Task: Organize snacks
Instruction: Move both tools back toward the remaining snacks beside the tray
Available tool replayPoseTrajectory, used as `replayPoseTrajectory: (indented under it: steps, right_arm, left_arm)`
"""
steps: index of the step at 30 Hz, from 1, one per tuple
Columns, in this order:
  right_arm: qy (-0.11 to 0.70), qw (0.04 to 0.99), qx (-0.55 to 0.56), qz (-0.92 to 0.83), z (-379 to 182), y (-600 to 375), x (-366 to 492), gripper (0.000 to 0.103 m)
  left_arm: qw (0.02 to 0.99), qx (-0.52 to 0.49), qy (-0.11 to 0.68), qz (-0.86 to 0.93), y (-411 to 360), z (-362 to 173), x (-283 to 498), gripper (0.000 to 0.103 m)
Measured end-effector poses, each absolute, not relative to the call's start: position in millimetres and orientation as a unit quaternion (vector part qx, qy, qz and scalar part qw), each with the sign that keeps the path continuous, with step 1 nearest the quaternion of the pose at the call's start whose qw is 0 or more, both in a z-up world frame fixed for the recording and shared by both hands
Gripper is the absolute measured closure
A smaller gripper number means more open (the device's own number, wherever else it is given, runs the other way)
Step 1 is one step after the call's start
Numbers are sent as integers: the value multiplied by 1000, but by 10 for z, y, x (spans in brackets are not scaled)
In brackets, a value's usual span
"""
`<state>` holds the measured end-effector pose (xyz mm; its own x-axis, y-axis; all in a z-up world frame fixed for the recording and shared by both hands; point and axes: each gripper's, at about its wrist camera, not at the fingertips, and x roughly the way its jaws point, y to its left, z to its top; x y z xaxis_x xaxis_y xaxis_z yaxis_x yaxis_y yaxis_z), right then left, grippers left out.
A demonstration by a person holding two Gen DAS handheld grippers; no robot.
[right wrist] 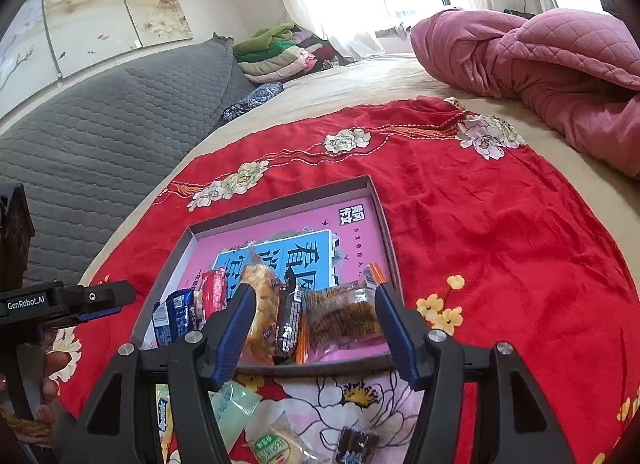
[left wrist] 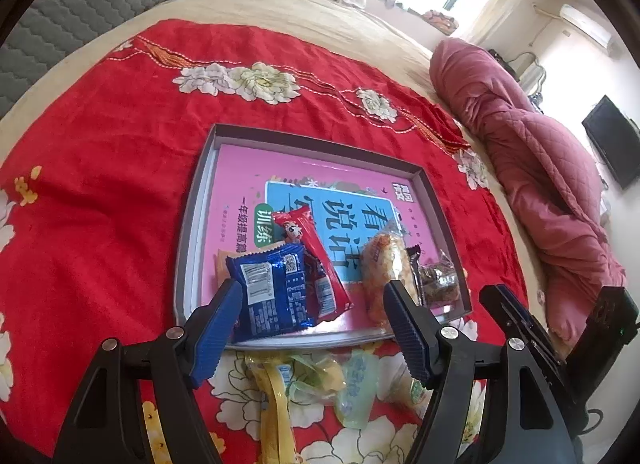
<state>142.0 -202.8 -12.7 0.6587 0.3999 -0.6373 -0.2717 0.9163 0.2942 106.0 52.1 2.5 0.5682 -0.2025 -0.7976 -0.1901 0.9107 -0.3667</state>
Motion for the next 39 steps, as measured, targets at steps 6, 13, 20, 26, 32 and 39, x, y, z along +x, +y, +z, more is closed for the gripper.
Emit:
replayPoseTrajectory:
  steps: [6,13,20,26,32,39]
  right_arm:
    - [369,908,84,178,-77,-2071,1329,38]
    - [389,903,84,161,-151,-2142,1231,38]
    - [407,899,66,150,-215,-2100,1127,38]
    - [417,896,56,143,-256,-2080,1081,38]
    - [427,893,52,134,-292,-2093,1055,38]
    - [438,888,49,129,-341,-2102,1035,38]
  left_arm:
    - [859,-203,470,-14,487,16,981,28]
    - [855,-189,482,-25,434,-47,883,28]
    - [850,-180,494,-31,392,-129,789,28]
    - [847,-175,501,-36,353,-165,721,28]
    - [842,-164,513,-38,289,-205,673,28]
    - [827,-166,535,-35,290,-349,593,28]
